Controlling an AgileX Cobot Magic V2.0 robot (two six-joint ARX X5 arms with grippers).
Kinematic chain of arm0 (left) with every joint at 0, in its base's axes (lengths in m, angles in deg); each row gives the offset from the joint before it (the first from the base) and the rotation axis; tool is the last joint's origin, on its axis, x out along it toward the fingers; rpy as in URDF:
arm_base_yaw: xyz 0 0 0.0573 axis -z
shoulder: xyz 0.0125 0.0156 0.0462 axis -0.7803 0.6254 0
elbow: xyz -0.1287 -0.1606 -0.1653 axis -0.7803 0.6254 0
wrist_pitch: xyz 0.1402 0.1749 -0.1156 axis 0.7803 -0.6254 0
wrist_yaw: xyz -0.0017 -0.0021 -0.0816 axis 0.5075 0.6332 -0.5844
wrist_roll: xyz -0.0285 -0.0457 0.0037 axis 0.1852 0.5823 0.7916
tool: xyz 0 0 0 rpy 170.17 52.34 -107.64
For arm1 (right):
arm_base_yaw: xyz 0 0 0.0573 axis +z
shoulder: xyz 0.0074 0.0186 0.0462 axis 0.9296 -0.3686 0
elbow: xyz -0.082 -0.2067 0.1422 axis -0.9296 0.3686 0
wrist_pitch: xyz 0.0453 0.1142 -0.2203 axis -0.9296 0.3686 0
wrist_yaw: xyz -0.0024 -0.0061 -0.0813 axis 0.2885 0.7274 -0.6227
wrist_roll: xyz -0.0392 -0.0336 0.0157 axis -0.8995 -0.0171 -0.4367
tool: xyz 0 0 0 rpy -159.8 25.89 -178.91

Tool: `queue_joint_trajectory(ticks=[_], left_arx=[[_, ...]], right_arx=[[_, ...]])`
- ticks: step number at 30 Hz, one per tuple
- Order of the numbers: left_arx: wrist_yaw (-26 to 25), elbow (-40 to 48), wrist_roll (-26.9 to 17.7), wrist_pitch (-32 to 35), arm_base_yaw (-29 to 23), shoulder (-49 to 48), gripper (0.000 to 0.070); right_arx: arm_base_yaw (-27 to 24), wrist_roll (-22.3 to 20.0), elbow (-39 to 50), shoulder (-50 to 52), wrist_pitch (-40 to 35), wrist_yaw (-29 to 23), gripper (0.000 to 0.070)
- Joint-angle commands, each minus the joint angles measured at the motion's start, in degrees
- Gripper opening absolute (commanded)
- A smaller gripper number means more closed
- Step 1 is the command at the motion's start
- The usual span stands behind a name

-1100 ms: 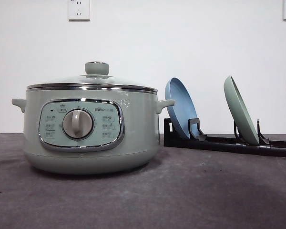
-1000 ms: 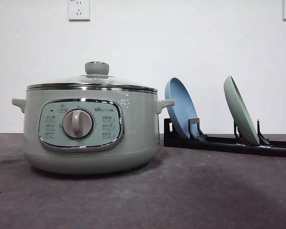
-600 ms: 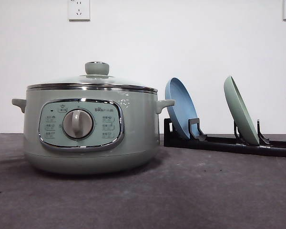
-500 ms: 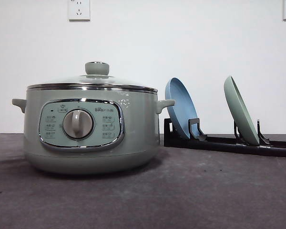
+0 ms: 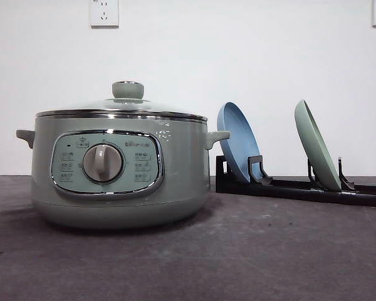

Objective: Transfer potato from steamer to green plate

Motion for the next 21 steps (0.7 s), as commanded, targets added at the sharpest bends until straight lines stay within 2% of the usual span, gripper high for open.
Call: queue_joint_trajectory(ticks=[1, 7, 11, 17, 19, 21], left_arx=[[-0.11, -0.98, -4.12, -0.49, 0.72, 1.22, 0.0010], [-0.11, -0.98, -5.63, -1.35, 3.44, 1.78, 0.0016], [-0.11, -0.98, -7.37, -1.40, 5.03, 1.78, 0.0023], [-0.11, -0.98, -7.55, -1.40, 5.12, 2.26, 0.0029], [-0.11, -0.98, -7.82, -1.38, 5.12, 2.73, 0.0069], [-0.11, -0.98, -8.10, -1.40, 5.12, 3.33, 0.0165]], right_arx=[[1.14, -2.88, -1.14, -0.76, -0.13, 0.24, 0.0020], [3.41, -6.49, -1.14, -0.84, -0.15, 0.13, 0.0020], [3.41, -6.75, -1.14, -0.73, -0.13, 0.17, 0.0020], [3.41, -6.51, -1.14, -0.86, -1.13, 0.00, 0.0022], [3.41, -6.51, -1.14, -0.86, -1.56, -0.34, 0.0028], [3.41, -6.47, -1.14, -0.86, -1.71, -1.29, 0.0121]])
